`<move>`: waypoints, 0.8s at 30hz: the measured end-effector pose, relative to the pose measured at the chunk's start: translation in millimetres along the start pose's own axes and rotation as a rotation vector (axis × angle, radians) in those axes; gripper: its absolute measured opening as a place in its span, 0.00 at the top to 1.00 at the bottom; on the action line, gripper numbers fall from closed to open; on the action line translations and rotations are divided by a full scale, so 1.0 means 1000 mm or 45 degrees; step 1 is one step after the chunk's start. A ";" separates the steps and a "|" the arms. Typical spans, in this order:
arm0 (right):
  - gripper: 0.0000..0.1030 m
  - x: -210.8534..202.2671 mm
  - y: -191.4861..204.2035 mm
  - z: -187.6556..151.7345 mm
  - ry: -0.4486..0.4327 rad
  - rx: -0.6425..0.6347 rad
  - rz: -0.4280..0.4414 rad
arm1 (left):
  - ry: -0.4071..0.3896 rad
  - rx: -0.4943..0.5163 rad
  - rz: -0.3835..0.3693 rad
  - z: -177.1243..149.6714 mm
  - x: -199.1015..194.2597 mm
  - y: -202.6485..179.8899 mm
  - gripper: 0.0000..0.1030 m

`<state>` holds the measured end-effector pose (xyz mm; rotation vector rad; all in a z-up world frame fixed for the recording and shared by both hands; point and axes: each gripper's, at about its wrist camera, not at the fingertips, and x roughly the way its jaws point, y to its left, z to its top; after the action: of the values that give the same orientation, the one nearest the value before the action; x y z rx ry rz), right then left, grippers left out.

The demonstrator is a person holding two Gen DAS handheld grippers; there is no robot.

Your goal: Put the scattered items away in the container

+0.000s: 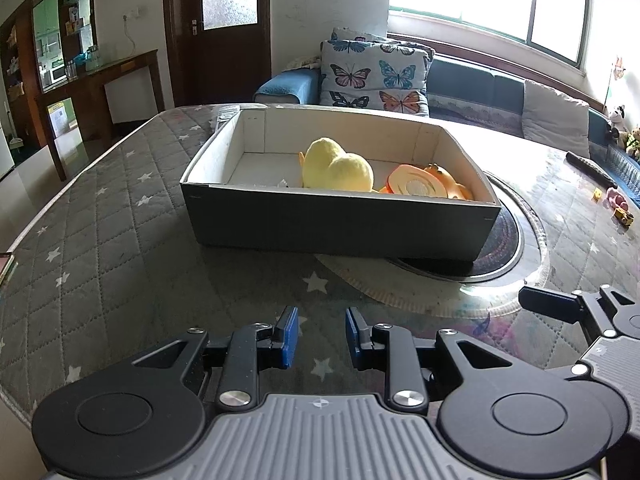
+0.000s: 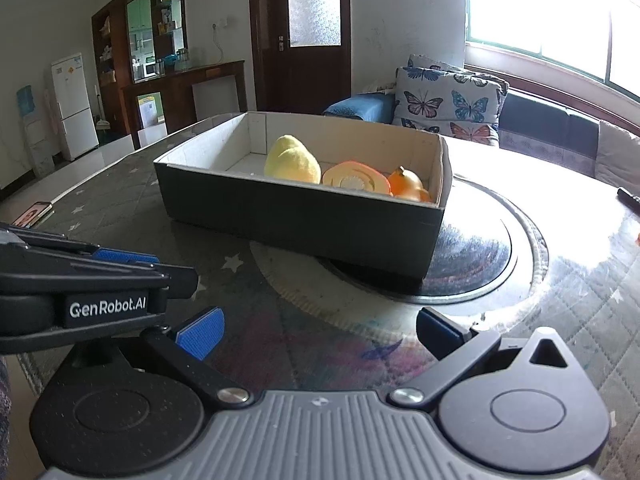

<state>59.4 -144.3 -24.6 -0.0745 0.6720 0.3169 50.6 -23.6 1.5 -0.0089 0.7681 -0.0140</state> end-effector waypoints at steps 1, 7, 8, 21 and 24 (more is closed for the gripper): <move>0.00 0.002 0.000 0.002 0.000 0.000 -0.001 | 0.002 0.000 0.002 0.002 0.002 0.000 0.73; 0.00 0.014 -0.003 0.012 0.010 0.006 -0.007 | 0.004 0.007 0.009 0.012 0.010 0.003 0.73; 0.00 0.016 -0.003 0.013 0.012 0.007 -0.009 | 0.004 0.008 0.010 0.014 0.012 0.003 0.73; 0.00 0.038 -0.008 0.027 0.036 0.017 -0.010 | 0.023 0.034 0.013 0.031 0.033 0.002 0.73; 0.00 0.044 -0.010 0.029 0.047 0.023 -0.009 | 0.033 0.039 0.014 0.035 0.039 0.002 0.73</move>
<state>112.1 -137.7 -29.5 -0.0656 0.7110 0.3034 102.4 -22.6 -0.6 0.0244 0.7938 -0.0158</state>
